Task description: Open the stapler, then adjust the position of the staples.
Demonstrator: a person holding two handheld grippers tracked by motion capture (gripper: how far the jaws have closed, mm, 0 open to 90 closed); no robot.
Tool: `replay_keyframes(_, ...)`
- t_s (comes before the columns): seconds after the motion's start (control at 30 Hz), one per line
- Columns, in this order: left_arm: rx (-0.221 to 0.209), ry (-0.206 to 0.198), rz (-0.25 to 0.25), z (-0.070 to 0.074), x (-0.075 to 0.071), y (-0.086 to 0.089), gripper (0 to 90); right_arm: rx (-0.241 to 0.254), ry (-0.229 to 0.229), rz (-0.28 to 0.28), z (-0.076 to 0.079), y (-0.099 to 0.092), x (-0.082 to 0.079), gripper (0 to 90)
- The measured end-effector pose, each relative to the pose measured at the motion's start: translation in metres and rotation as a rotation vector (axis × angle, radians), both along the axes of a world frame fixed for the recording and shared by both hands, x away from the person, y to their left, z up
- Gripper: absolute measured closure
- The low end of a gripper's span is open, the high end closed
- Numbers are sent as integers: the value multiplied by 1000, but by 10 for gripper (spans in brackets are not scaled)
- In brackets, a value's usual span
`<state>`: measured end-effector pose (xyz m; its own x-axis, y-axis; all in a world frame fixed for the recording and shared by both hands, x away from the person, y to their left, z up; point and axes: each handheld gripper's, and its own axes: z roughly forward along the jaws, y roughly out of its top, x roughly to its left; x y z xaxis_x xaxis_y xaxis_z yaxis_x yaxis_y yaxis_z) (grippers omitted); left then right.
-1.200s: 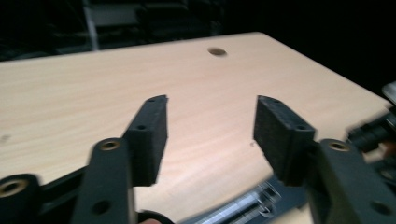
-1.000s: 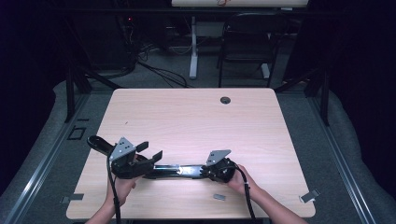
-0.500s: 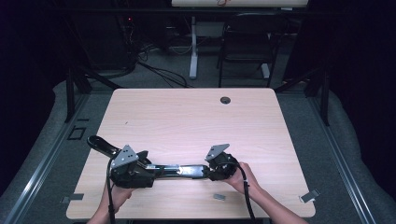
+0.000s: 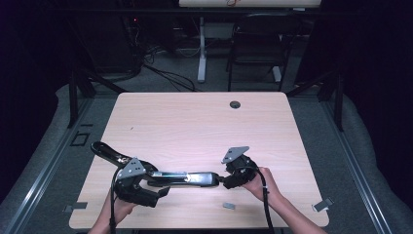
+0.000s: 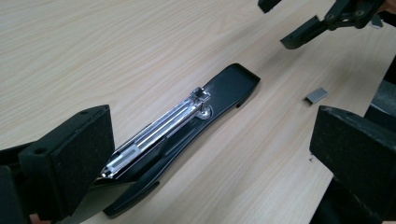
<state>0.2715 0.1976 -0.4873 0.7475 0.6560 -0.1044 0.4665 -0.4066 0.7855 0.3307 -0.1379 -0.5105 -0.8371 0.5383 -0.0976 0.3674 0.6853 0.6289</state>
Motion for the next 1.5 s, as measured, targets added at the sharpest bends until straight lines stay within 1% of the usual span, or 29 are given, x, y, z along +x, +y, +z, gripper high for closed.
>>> replay_keyframes(0.03,3,2,3,0,0,1,1,-5,2,3,1,0,0,286)
replay_keyframes(0.1,6,1,12,-1,0,4,1,-31,-10,1,1,0,0,262)
replay_keyframes(0.13,7,5,15,-2,-1,5,1,-50,4,-1,2,1,-1,226)
replay_keyframes(0.17,10,6,14,-2,-1,5,1,-54,8,6,1,1,-1,224)
replay_keyframes(0.2,15,9,11,-3,-2,7,1,-50,17,12,0,1,-1,223)
replay_keyframes(0.27,17,10,5,-4,-3,8,1,-41,32,22,0,2,0,185)
replay_keyframes(0.33,18,15,-9,-6,-2,9,2,-47,42,17,-2,4,1,164)
replay_keyframes(0.37,22,22,-14,-7,-2,9,1,-70,56,24,-1,5,3,156)
replay_keyframes(0.43,30,35,-27,-9,0,8,1,-78,75,25,-2,7,3,152)
replay_keyframes(0.47,35,36,-31,-9,1,7,1,-95,82,29,-2,8,3,149)
replay_keyframes(0.5,39,39,-33,-10,1,6,1,-98,99,38,-4,10,1,145)
replay_keyframes(0.53,50,43,-35,-11,1,6,1,-98,99,38,-4,10,1,145)
replay_keyframes(0.57,56,46,-36,-11,2,5,1,-117,108,52,-4,11,1,148)
replay_keyframes(0.6,60,47,-36,-12,3,5,1,-112,112,64,-5,13,0,149)
replay_keyframes(0.63,59,52,-34,-13,3,4,1,-135,118,83,-6,14,0,149)
replay_keyframes(0.67,60,57,-32,-14,4,4,1,-141,127,92,-7,15,0,149)
replay_keyframes(0.7,61,59,-32,-14,5,3,1,-129,150,102,-11,16,1,149)
replay_keyframes(0.73,56,63,-31,-15,6,2,1,-129,150,102,-11,16,1,149)
replay_keyframes(0.8,59,60,-34,-15,7,0,1,-140,164,108,-13,17,1,150)
replay_keyframes(0.83,63,57,-36,-15,7,-1,1,-164,161,110,-13,18,1,151)
replay_keyframes(1.0,78,56,-63,-15,5,-8,1,-168,181,112,-12,17,0,152)
replay_keyframes(1.07,86,53,-66,-15,4,-10,1,-176,190,120,-11,18,-2,152)
replay_keyframes(1.1,87,53,-66,-15,5,-10,1,-174,201,120,-11,18,-3,152)
replay_keyframes(1.13,86,54,-65,-16,6,-10,1,-184,210,125,-11,18,-5,152)
replay_keyframes(1.27,86,59,-67,-17,10,-9,1,-206,197,161,-8,22,-17,184)
replay_keyframes(1.33,94,59,-73,-17,10,-9,1,-218,200,170,-6,25,-21,229)
replay_keyframes(1.37,98,59,-76,-17,9,-9,1,-231,203,179,-6,26,-23,277)
replay_keyframes(1.43,101,56,-76,-16,8,-10,1,-235,249,218,-7,29,-26,456)
replay_keyframes(1.5,109,54,-73,-17,7,-10,1,-253,276,252,-8,33,-29,544)
